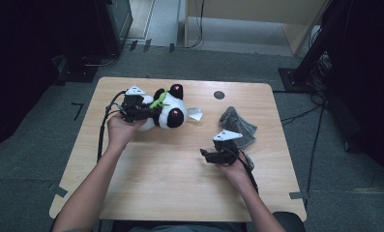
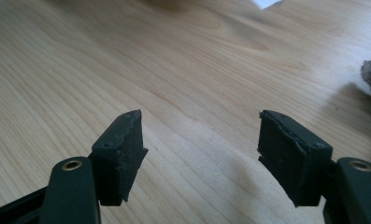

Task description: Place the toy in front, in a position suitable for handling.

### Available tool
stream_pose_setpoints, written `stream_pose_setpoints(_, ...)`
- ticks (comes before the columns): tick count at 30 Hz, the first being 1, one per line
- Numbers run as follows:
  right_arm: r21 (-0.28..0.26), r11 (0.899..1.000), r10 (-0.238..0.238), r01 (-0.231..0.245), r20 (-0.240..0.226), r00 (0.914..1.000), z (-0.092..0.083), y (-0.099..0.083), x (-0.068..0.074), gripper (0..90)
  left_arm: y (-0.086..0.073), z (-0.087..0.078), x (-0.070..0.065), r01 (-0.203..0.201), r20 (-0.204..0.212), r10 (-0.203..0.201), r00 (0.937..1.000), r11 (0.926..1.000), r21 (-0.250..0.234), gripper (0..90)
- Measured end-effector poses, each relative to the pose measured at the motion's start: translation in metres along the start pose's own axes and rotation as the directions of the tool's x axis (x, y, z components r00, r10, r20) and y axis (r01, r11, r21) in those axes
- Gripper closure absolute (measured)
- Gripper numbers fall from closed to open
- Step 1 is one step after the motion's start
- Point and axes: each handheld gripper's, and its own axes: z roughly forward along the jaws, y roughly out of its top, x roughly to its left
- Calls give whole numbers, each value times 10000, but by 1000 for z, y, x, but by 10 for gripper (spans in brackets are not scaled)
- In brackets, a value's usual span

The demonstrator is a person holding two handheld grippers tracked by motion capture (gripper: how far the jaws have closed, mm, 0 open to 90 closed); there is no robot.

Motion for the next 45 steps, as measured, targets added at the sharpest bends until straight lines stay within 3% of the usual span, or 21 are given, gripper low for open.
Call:
stream_pose_setpoints(2, -64, 9999, 83, -83, -21, 10000, -2, 1, -1, 327, -1, -1, -2, -29, 27, 28, 10000, 10000, 26, 686)
stream_pose_setpoints(5, 363, 9988, 335, -325, -272, 9991, -8, 7, -12, 319, -5, -7, -14, -159, 223, 161, 9996, 9998, -108, 686)
stream_pose_setpoints(7, 342, 9983, 489, -477, -343, 9982, -11, 7, -16, 331, -7, -9, -18, -158, 281, 163, 9995, 9997, -168, 686)
stream_pose_setpoints(16, -230, 9976, 661, -657, 197, 9976, -29, 11, -34, 340, -24, -14, -47, 53, 707, -49, 9975, 10000, -57, 686)
stream_pose_setpoints(21, -376, 9963, 780, -768, 314, 9965, -35, 12, -40, 351, -31, -12, -64, -43, 690, 50, 9976, 9999, -108, 682)
stream_pose_setpoints(24, -737, 9946, 770, -728, 557, 9955, -41, 14, -45, 365, -36, -8, -76, -152, 875, 151, 9961, 9999, 7, 679)
stream_pose_setpoints(27, -776, 9930, 943, -889, 688, 9932, -43, 16, -52, 367, -40, -6, -88, -165, 1019, 162, 9947, 9999, 21, 679)
stream_pose_setpoints(39, -1046, 9871, 1340, -1213, 1241, 9832, -43, 26, -80, 404, -41, 3, -119, -60, 1487, 86, 9888, 9998, -180, 676)
stream_pose_setpoints(41, -1137, 9863, 1346, -1196, 1354, 9816, -40, 28, -84, 414, -41, 8, -128, -206, 1517, 240, 9881, 9995, -238, 675)
stream_pose_setpoints(45, -996, 9878, 1340, -1194, 1563, 9786, -32, 30, -92, 431, -43, 15, -134, -337, 1562, 364, 9870, 9992, -201, 673)
